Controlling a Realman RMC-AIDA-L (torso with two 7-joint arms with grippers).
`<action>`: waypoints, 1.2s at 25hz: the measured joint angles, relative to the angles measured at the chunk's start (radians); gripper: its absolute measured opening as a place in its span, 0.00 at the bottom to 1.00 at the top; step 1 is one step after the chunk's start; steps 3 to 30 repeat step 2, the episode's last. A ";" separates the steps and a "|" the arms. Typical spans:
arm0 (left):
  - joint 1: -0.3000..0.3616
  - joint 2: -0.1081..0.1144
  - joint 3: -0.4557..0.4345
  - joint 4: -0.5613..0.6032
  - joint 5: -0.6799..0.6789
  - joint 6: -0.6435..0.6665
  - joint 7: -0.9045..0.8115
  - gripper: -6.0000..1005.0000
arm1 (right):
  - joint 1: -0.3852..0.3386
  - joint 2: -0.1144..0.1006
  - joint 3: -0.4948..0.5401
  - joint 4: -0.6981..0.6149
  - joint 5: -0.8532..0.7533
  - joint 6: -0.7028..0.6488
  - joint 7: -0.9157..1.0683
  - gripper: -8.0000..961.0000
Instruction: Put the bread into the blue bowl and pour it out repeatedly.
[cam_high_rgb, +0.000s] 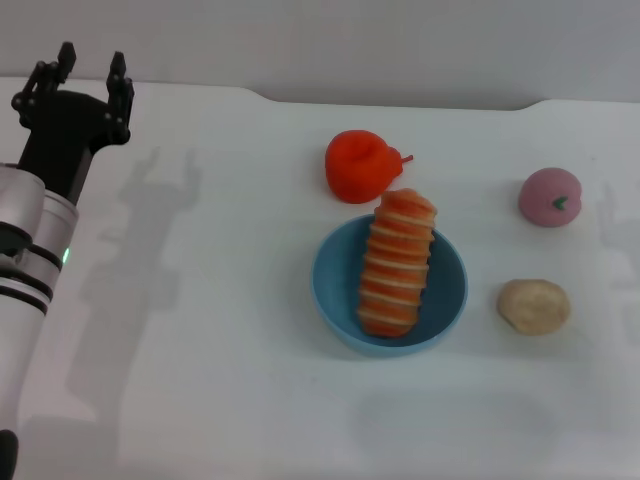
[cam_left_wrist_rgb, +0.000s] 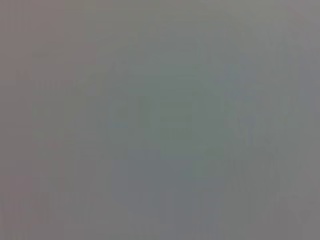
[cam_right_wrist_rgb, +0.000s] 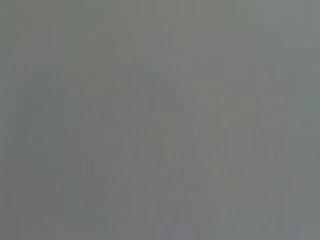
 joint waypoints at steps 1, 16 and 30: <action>0.000 0.000 0.001 -0.004 0.001 -0.006 -0.002 0.47 | 0.001 0.000 0.000 -0.001 0.000 -0.001 0.007 0.50; 0.000 0.000 0.005 -0.009 0.002 -0.013 -0.003 0.47 | 0.002 0.000 0.000 -0.002 0.000 -0.002 0.011 0.50; 0.000 0.000 0.005 -0.009 0.002 -0.013 -0.003 0.47 | 0.002 0.000 0.000 -0.002 0.000 -0.002 0.011 0.50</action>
